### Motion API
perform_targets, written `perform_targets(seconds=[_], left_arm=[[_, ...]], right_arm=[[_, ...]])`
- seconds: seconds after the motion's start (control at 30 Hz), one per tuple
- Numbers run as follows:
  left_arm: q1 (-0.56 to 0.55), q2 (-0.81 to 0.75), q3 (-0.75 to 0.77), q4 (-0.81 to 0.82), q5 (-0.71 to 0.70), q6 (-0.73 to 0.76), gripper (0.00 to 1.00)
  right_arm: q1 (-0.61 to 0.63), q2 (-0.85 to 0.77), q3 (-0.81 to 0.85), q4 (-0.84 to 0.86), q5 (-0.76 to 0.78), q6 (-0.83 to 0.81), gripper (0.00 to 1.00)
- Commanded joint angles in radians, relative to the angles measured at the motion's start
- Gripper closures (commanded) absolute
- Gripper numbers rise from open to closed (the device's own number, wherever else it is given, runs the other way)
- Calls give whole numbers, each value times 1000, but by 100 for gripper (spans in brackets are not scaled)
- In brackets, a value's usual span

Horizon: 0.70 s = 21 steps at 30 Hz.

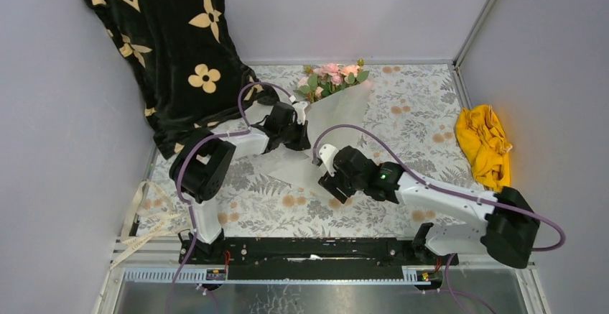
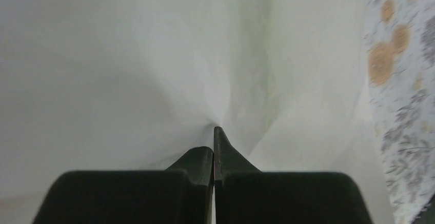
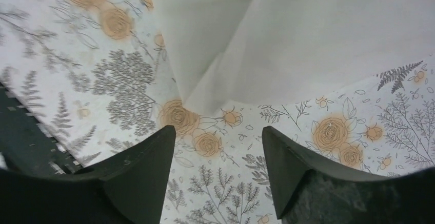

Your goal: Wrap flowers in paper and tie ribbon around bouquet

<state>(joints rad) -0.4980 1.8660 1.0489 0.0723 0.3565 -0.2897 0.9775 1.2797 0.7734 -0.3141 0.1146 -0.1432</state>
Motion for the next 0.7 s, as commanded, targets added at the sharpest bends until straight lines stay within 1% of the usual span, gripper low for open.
perform_targets(seconds=[0.0, 0.07, 0.13, 0.2, 0.27, 0.33, 0.37, 0.43, 0.5, 0.53, 0.6, 0.67], left_arm=[[4, -39, -59, 104, -50, 107, 100], [4, -44, -78, 113, -51, 118, 100], [4, -48, -100, 125, -67, 128, 100], [4, -58, -120, 136, -83, 138, 100], [4, -67, -132, 142, -86, 144, 100], [4, -78, -134, 147, -82, 148, 100], [4, -83, -135, 148, -81, 152, 100], [4, -92, -139, 158, -77, 164, 100], [4, -93, -147, 167, -78, 175, 100], [4, -93, -151, 173, -77, 177, 100], [4, -90, -159, 183, -76, 179, 100], [4, -89, -163, 185, -74, 178, 100]], right_arm=[[10, -132, 39, -14, -104, 60, 24], [10, -143, 38, 26, -181, 78, 19], [8, -116, 45, 68, -243, 95, 17], [6, -55, 46, 143, -176, 165, 18], [-6, 38, 73, 188, -125, 234, 24], [-12, 126, 123, 191, -89, 289, 34], [-14, 156, 141, 196, -85, 307, 37], [-14, 166, 147, 231, -88, 336, 38], [-14, 126, 136, 277, -140, 348, 35], [-14, 106, 137, 285, -181, 349, 31], [-14, 68, 152, 270, -238, 344, 26], [-16, 32, 155, 239, -228, 358, 23]])
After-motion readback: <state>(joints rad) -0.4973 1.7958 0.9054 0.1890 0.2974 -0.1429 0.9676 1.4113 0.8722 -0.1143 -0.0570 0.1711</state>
